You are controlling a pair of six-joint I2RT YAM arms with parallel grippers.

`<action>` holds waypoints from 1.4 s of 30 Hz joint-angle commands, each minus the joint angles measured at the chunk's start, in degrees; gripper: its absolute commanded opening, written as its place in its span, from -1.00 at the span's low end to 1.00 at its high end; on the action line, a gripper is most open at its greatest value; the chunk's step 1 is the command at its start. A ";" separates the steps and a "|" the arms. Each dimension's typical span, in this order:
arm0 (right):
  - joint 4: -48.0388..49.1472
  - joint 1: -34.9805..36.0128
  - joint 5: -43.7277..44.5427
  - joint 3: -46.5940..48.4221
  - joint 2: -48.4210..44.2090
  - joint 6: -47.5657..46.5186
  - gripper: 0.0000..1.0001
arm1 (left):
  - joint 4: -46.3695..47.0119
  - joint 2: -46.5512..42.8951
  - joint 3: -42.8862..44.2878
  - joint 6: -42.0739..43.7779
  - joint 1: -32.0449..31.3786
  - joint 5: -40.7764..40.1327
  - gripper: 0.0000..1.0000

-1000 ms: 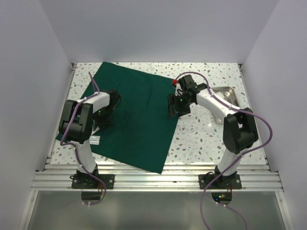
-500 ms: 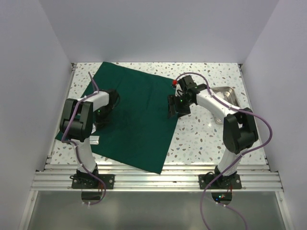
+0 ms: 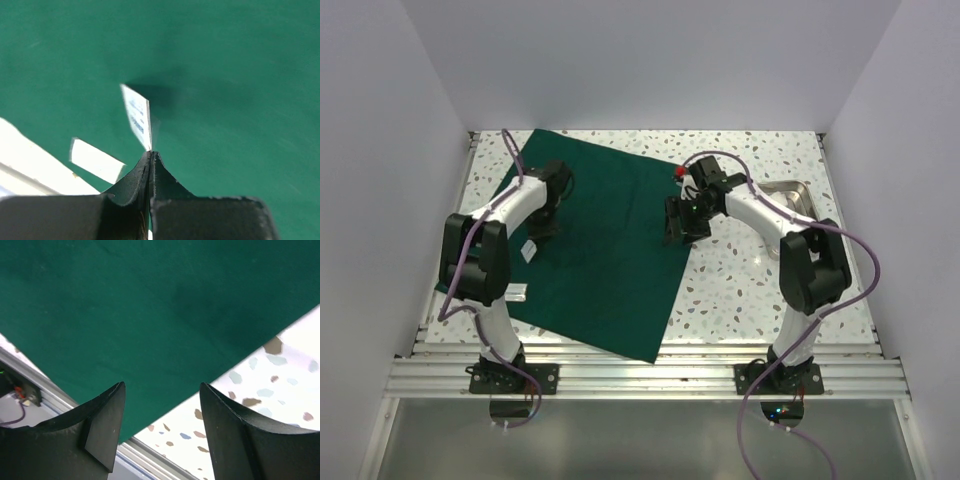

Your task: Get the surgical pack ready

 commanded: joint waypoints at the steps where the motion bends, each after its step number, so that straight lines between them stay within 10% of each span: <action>1: 2.38 -0.01 -6.31 4.05 2.38 1.89 0.30 | -0.77 -3.79 4.21 3.49 -3.30 6.79 -1.00; 8: 13.53 -0.01 -26.68 5.02 5.37 10.16 0.50 | 11.52 -10.29 4.21 10.17 -5.77 31.55 -1.00; 20: 15.58 -1.16 -41.65 2.91 0.01 -7.33 0.90 | 30.34 -21.28 -7.73 13.08 -6.03 67.76 -1.00; 30: 12.76 -1.07 -45.60 4.85 0.02 -9.44 0.87 | 36.15 -27.96 -16.26 11.58 -6.82 78.60 -1.00; 42: 17.33 2.18 -52.63 2.39 0.63 -4.52 0.30 | 35.89 -26.56 -16.09 12.28 -6.91 80.98 -1.00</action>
